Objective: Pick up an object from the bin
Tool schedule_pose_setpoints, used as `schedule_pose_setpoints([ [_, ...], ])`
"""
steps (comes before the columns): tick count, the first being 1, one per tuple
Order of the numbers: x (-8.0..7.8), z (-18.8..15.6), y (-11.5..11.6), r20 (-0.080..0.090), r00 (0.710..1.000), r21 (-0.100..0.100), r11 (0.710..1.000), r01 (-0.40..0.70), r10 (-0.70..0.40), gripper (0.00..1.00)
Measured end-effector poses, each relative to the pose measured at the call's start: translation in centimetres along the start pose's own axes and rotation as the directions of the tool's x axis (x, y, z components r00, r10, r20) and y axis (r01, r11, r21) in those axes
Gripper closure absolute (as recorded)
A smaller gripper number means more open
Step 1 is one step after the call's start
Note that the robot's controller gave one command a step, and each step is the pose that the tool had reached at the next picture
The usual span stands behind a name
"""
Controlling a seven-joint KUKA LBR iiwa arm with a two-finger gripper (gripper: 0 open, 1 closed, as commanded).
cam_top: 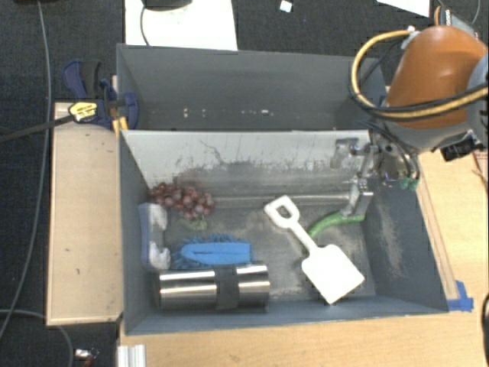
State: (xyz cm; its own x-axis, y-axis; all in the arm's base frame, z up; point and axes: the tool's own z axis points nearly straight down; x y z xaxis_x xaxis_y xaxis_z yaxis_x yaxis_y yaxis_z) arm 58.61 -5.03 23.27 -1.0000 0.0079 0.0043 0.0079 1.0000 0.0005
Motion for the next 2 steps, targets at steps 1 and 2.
schedule_pose_setpoints([
  [1, -0.1, -0.5, 0.0, 0.008, 1.000, 0.001, 1.000, 0.002, -0.002, 0.00],
  [2, 0.4, 13.4, -1.6, 0.010, 0.965, 0.003, 0.965, 0.262, -0.262, 0.00],
])
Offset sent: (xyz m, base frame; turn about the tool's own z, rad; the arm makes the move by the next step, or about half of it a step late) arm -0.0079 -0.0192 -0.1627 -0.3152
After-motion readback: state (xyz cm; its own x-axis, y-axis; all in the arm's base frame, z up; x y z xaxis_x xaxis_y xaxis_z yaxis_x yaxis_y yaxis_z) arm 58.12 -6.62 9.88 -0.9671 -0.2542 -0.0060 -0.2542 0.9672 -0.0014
